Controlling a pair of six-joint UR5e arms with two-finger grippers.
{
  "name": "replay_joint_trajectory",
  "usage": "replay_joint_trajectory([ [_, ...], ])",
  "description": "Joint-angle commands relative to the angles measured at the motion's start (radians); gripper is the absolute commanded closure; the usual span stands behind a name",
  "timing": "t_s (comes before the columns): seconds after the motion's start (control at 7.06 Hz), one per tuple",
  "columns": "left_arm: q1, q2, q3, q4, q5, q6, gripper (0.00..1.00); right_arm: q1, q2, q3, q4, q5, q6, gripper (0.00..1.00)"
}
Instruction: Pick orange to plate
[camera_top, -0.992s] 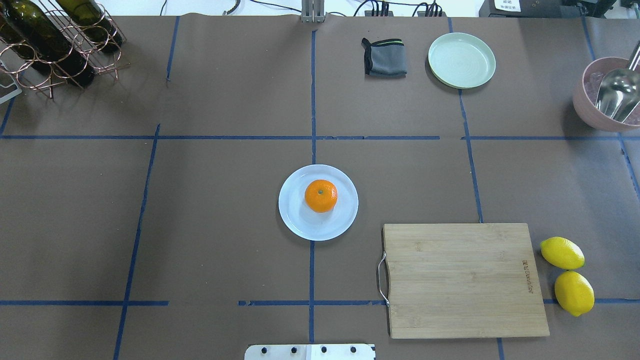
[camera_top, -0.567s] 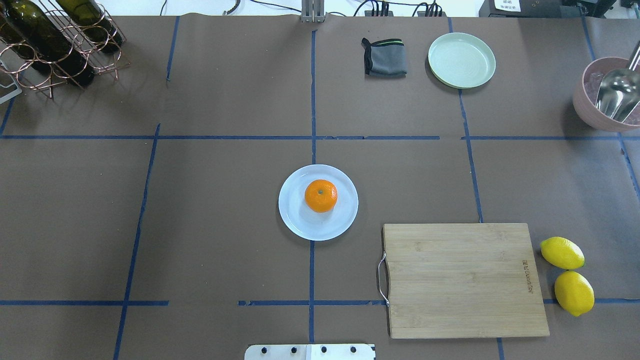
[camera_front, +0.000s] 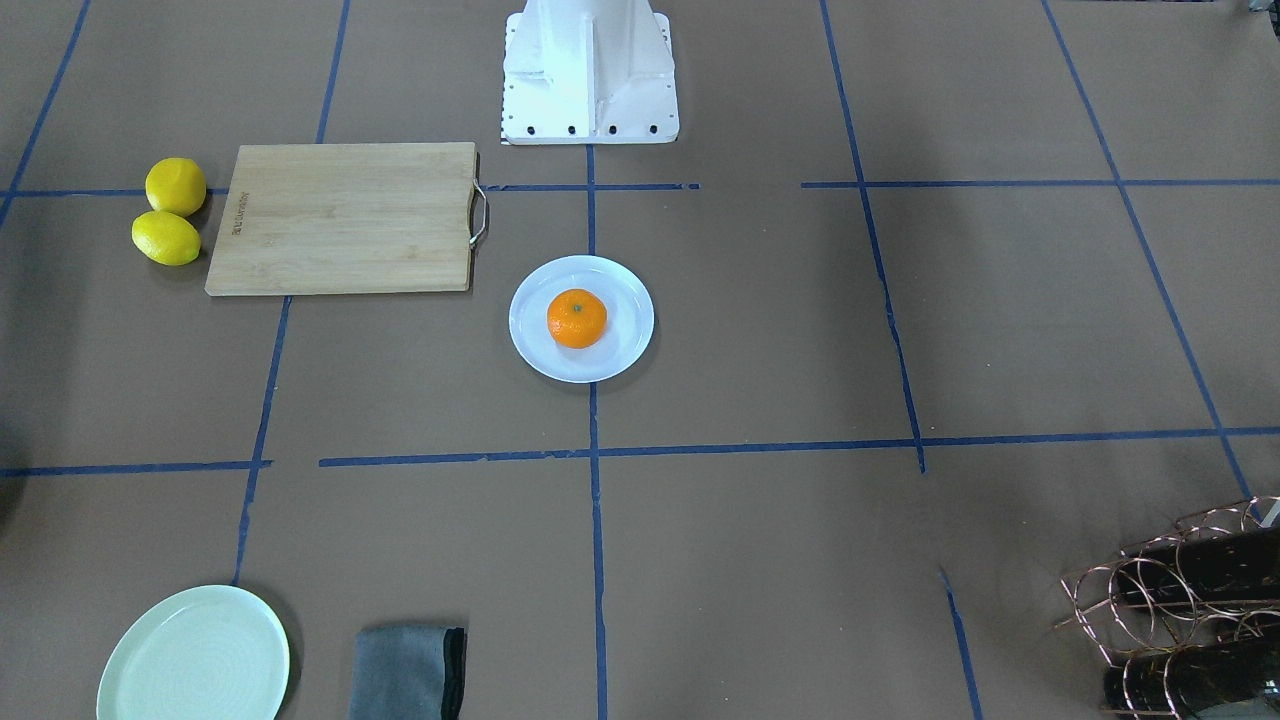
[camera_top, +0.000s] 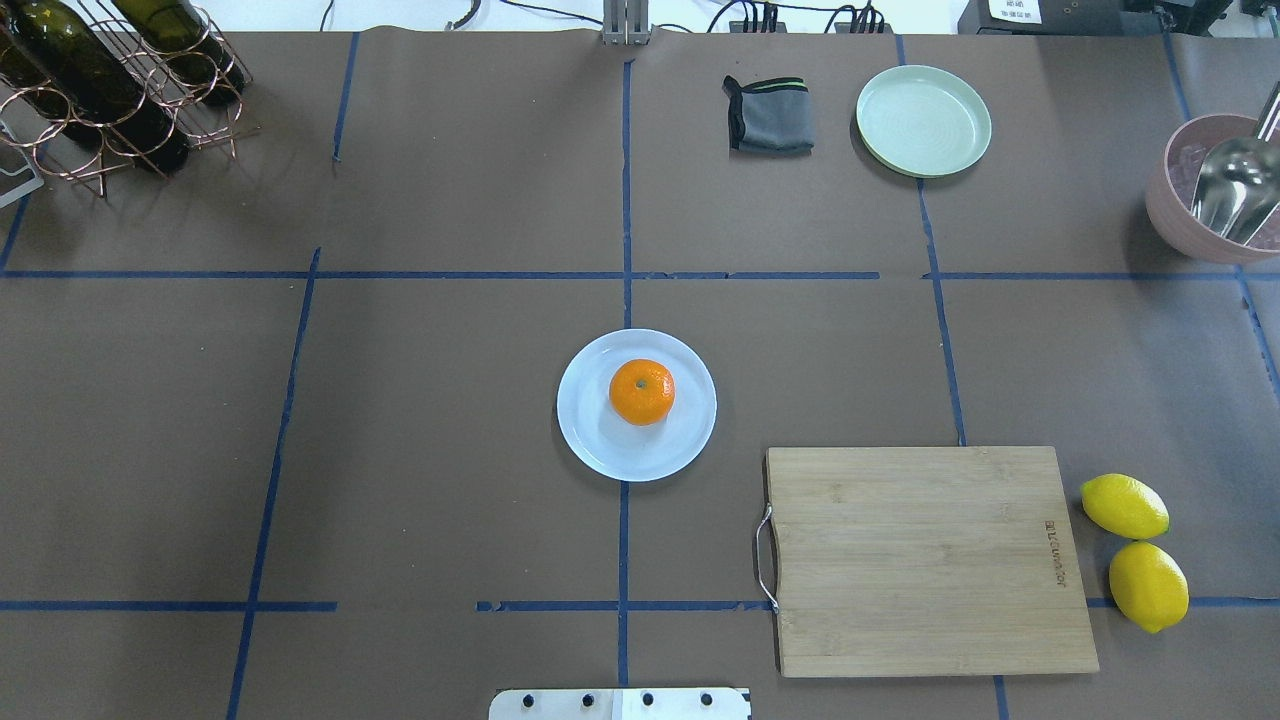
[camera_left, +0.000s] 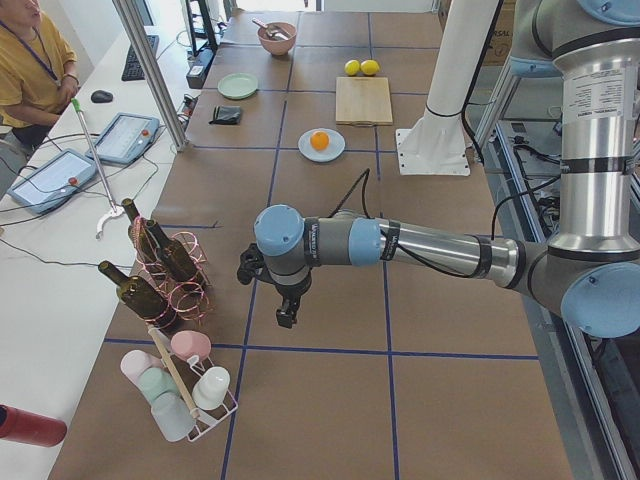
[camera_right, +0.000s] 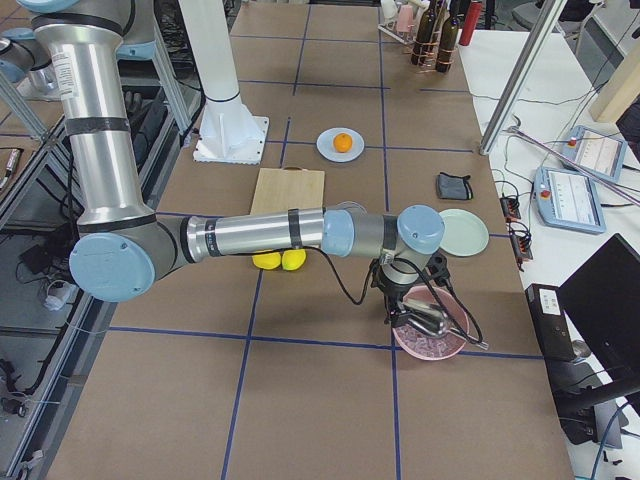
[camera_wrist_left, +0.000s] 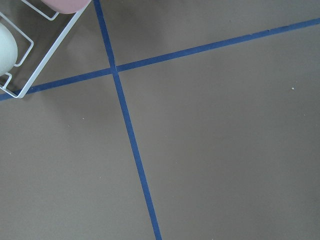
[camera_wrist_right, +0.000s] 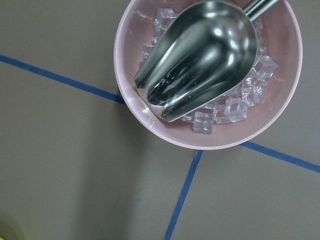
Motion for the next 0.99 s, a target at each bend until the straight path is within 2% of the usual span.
replay_joint_trajectory([
  [0.0, 0.0, -0.054, 0.061, -0.005, 0.01, -0.001, 0.0, -0.012, 0.011, 0.022, -0.014, 0.01, 0.002, 0.0],
  [0.14, -0.004, -0.044, 0.044, -0.004, 0.01, -0.028, 0.0, -0.011, -0.006, 0.023, -0.021, 0.013, 0.006, 0.0],
  [0.28, -0.005, -0.042, 0.037, -0.002, 0.01, -0.139, 0.0, -0.017, -0.027, 0.01, -0.001, 0.013, 0.108, 0.0],
  [0.42, -0.011, -0.032, 0.028, -0.005, 0.01, -0.161, 0.0, -0.035, -0.029, 0.011, 0.065, 0.008, 0.202, 0.0],
  [0.57, -0.008, -0.033, 0.026, -0.01, 0.009, -0.16, 0.0, -0.035, -0.073, 0.01, 0.115, 0.008, 0.221, 0.0],
  [0.71, -0.006, -0.044, 0.063, -0.031, 0.009, -0.157, 0.0, -0.035, -0.095, 0.008, 0.139, -0.001, 0.224, 0.0],
  [0.85, -0.006, -0.036, 0.148, -0.175, 0.009, -0.148, 0.0, -0.035, -0.097, 0.008, 0.142, -0.002, 0.223, 0.0],
])
